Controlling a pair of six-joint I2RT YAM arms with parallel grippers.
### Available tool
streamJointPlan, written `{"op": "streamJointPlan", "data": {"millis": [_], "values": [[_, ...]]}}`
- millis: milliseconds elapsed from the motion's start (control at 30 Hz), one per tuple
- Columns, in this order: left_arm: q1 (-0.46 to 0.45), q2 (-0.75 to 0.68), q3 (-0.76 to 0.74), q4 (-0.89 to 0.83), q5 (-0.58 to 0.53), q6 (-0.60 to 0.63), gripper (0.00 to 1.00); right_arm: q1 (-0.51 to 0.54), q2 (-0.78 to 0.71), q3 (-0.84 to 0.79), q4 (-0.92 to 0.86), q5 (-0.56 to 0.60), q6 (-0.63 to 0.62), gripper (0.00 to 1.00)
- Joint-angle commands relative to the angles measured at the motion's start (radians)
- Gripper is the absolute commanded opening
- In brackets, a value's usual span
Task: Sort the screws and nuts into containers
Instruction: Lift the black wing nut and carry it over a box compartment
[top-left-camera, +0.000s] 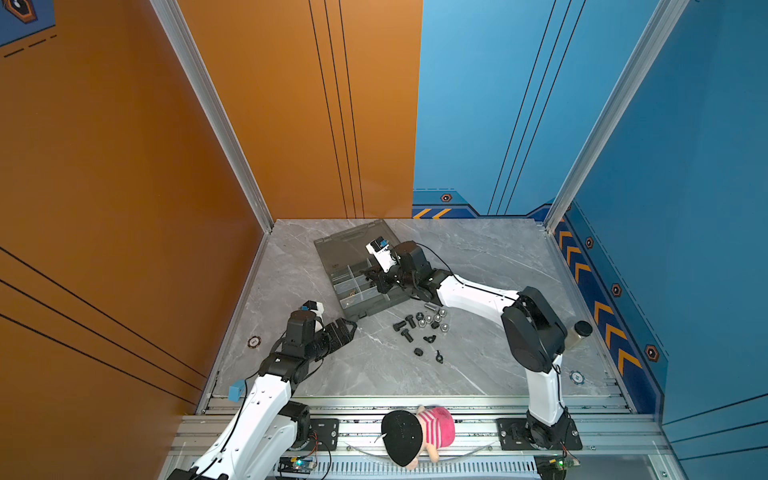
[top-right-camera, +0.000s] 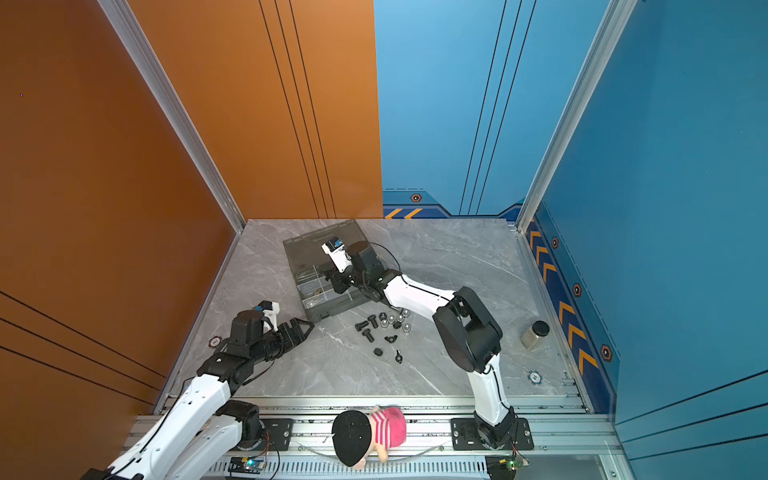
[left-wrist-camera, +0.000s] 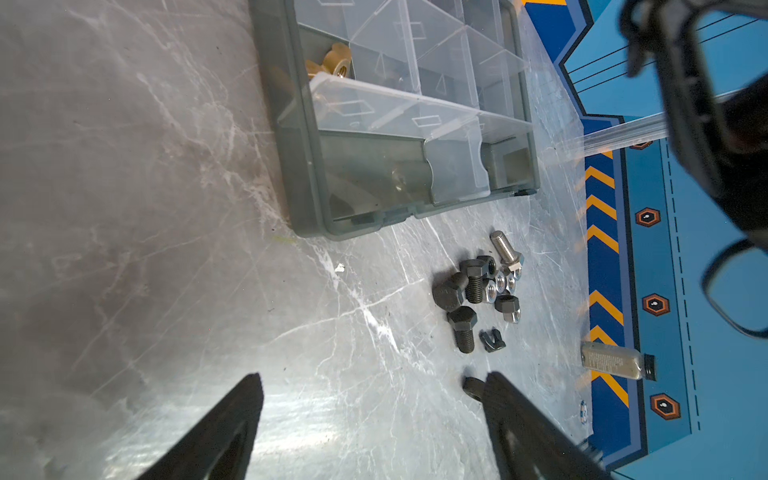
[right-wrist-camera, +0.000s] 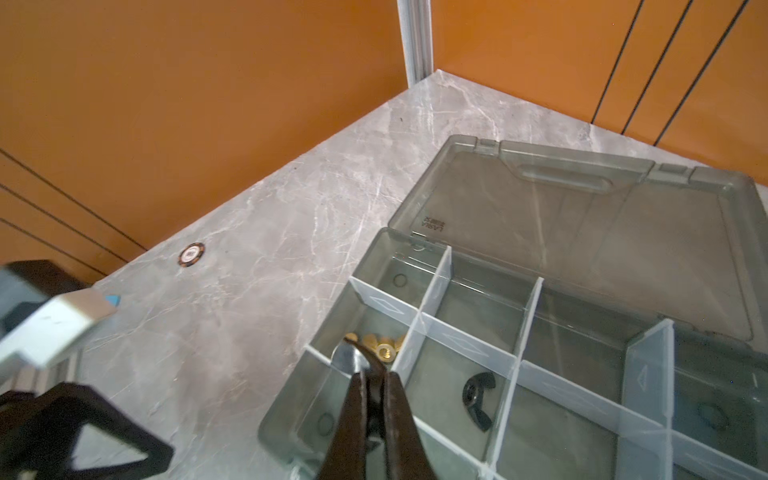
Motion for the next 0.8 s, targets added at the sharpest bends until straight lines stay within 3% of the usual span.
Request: {"op": "streamJointPlan", "data": {"millis": [0,167,200,433,567,767], "values": [[0.012,0.013,-0.017,0.017,0.037,0.001,0.85,-0.006,0.084,0.06,0.036,0.051,0.053,0.0],[0.015,0.019,-0.016,0.017,0.035,0.008,0.85,-0.021,0.153,0.111,0.027,0.047,0.101,0.0],[0.015,0.019,-0.018,0.017,0.034,0.008,0.9,-0.025,0.161,0.111,0.028,0.047,0.107,0.0],[0.017,0.018,-0.02,0.016,0.026,0.006,0.94,-0.03,0.175,0.097,0.029,0.049,0.114,0.0],[0.016,0.017,-0.015,0.015,0.043,0.021,0.99,-0.031,0.174,0.095,0.021,0.048,0.116,0.08],[0.016,-0.004,-0.019,0.006,0.039,0.017,0.98,-0.035,0.174,0.09,0.015,0.049,0.114,0.13]]}}
